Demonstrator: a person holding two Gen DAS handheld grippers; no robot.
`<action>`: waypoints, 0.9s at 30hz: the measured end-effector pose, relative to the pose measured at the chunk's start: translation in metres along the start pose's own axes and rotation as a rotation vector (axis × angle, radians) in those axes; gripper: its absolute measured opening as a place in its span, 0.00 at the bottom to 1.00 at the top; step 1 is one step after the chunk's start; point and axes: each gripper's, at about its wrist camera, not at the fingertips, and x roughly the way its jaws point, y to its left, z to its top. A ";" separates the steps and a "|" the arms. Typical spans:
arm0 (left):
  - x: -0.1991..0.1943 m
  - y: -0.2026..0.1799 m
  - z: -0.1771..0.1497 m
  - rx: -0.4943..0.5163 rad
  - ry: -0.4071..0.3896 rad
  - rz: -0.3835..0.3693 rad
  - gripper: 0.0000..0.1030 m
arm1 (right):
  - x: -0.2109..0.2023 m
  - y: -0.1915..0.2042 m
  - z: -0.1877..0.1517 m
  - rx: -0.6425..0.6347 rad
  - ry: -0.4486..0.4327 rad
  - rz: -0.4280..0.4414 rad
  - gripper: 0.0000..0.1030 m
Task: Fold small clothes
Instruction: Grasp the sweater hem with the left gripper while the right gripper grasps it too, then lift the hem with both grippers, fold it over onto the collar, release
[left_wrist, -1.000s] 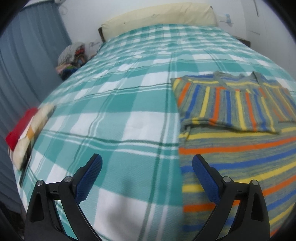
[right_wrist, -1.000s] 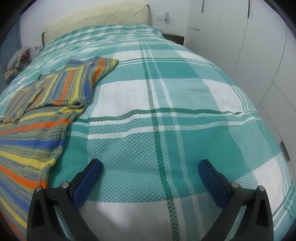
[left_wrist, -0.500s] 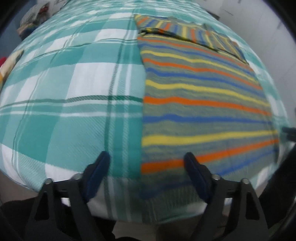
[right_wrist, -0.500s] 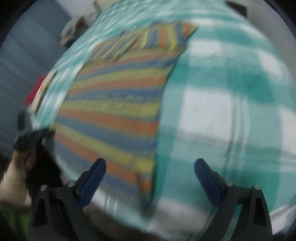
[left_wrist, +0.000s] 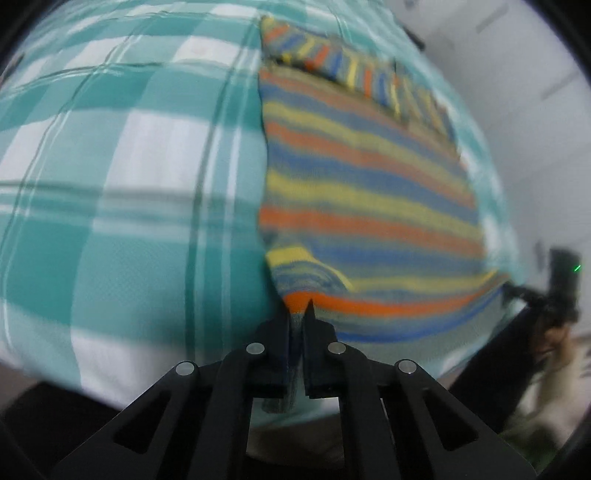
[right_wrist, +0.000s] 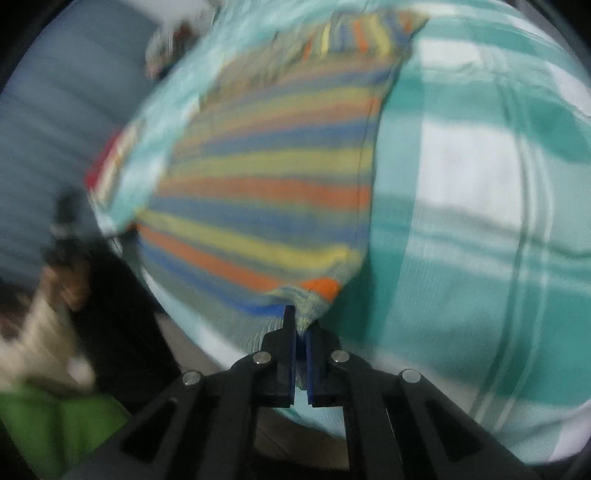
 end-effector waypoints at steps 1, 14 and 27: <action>-0.006 0.008 0.024 -0.009 -0.024 -0.023 0.03 | -0.004 -0.005 0.013 0.013 -0.031 0.016 0.04; 0.038 -0.009 0.281 -0.068 -0.142 -0.029 0.04 | 0.034 -0.076 0.241 0.205 -0.201 0.057 0.04; 0.037 0.072 0.263 -0.277 -0.364 0.025 0.47 | 0.010 -0.096 0.264 0.094 -0.423 -0.060 0.25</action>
